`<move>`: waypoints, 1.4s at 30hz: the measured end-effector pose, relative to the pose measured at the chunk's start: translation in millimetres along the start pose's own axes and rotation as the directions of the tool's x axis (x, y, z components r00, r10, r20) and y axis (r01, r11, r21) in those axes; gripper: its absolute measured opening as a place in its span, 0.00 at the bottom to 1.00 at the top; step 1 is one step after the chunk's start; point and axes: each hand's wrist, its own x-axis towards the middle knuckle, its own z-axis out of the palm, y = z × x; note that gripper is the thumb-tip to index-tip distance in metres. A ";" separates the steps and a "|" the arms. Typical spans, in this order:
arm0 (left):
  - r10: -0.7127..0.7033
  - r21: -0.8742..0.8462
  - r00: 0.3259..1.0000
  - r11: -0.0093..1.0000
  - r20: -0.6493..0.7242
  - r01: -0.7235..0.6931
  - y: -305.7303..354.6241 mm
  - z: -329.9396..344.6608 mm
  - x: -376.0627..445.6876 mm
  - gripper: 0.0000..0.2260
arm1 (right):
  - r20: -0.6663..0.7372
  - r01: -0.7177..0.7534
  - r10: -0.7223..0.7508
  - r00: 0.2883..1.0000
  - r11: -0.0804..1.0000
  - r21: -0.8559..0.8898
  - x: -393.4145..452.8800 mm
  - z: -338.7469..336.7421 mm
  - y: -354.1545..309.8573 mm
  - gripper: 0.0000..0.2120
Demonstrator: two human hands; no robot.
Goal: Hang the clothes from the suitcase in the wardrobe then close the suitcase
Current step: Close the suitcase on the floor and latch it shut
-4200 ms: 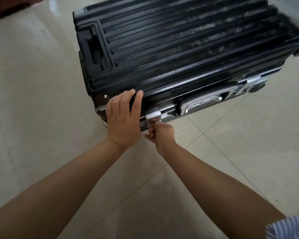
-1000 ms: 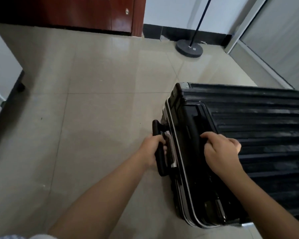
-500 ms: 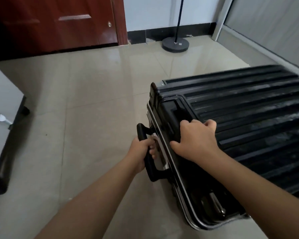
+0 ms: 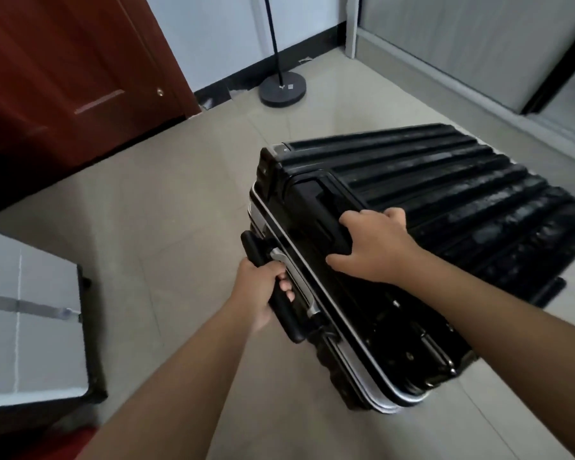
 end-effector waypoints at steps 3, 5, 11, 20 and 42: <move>-0.003 0.056 1.000 0.998 0.028 0.001 32.8 25.0 -37.0 0.07 | 0.026 -0.046 0.044 0.999 0.997 0.062 -13.0 -43.6 12.5 0.21; -0.012 0.095 0.999 0.995 0.052 0.007 59.0 51.9 -62.5 0.08 | 0.025 -0.092 0.090 0.996 0.987 0.129 -27.4 -81.0 26.6 0.23; -0.025 0.272 0.996 0.962 0.089 0.000 105.5 135.7 -133.4 0.08 | 0.097 -0.244 0.224 0.970 0.895 0.373 -85.0 -160.9 82.7 0.28; 0.117 0.836 0.946 0.444 0.303 -0.322 107.5 312.5 -221.5 0.15 | 0.194 -0.496 0.607 0.771 0.380 0.781 -225.5 -216.1 203.7 0.24; -0.339 0.545 0.650 -0.359 0.680 -0.757 -57.6 463.0 -327.4 0.33 | 0.399 -0.164 0.915 0.058 -0.386 0.908 -477.8 -172.6 271.6 0.23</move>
